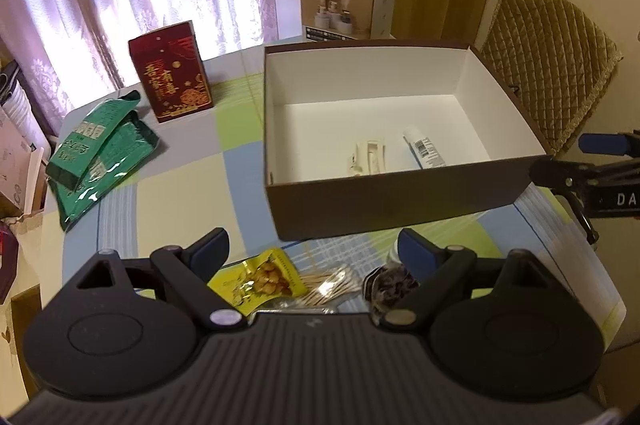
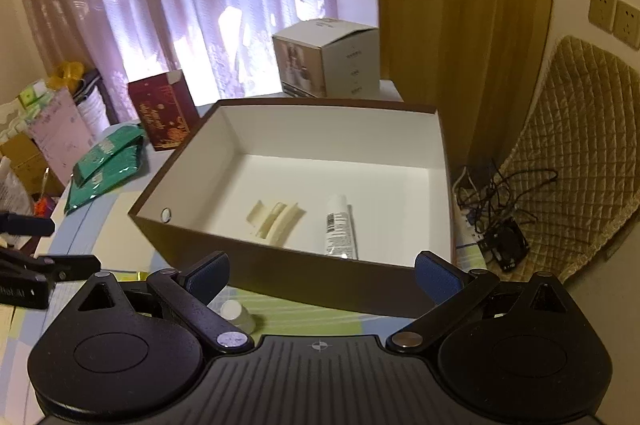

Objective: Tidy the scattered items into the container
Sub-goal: 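Withdraw both tools from the box back toward the items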

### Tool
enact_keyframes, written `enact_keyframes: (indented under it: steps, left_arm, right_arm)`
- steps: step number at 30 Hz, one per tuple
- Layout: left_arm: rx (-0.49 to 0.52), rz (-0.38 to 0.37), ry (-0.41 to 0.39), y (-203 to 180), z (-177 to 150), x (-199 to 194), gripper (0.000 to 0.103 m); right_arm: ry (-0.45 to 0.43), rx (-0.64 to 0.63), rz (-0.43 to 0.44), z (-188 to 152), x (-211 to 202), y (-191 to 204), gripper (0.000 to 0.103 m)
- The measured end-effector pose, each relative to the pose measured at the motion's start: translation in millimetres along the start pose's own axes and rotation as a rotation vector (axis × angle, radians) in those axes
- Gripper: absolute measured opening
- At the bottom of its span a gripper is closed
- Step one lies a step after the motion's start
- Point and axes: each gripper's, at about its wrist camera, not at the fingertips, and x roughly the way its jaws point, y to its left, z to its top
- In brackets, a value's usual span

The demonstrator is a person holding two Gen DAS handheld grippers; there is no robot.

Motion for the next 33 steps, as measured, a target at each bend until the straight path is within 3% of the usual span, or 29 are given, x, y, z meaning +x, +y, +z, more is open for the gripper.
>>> enact_keyframes:
  steps: [4, 13, 20, 25, 33]
  left_arm:
    - [0.002, 0.009, -0.026, 7.2, -14.8, -8.6, 0.089]
    - [-0.071, -0.038, 0.002, 34.2, -49.1, -15.4, 0.084]
    - [-0.071, -0.067, 0.017, 38.3, -69.1, -17.7, 0.082]
    - [-0.035, -0.112, 0.037, 37.3, -84.6, -14.8, 0.072]
    - [-0.025, -0.157, 0.102, 31.1, -110.9, 2.5, 0.066]
  right_arm:
    - [-0.039, -0.032, 0.01, -12.7, -6.3, 4.6, 0.103]
    - [-0.027, 0.001, -0.01, -28.9, -13.4, -6.5, 0.103]
    - [0.04, 0.064, -0.008, -46.1, -10.9, -13.4, 0.103]
    - [0.079, 0.08, 0.019, -61.5, -7.0, -13.9, 0.103]
    - [0.16, 0.072, 0.068, -86.6, 4.7, -13.6, 0.103]
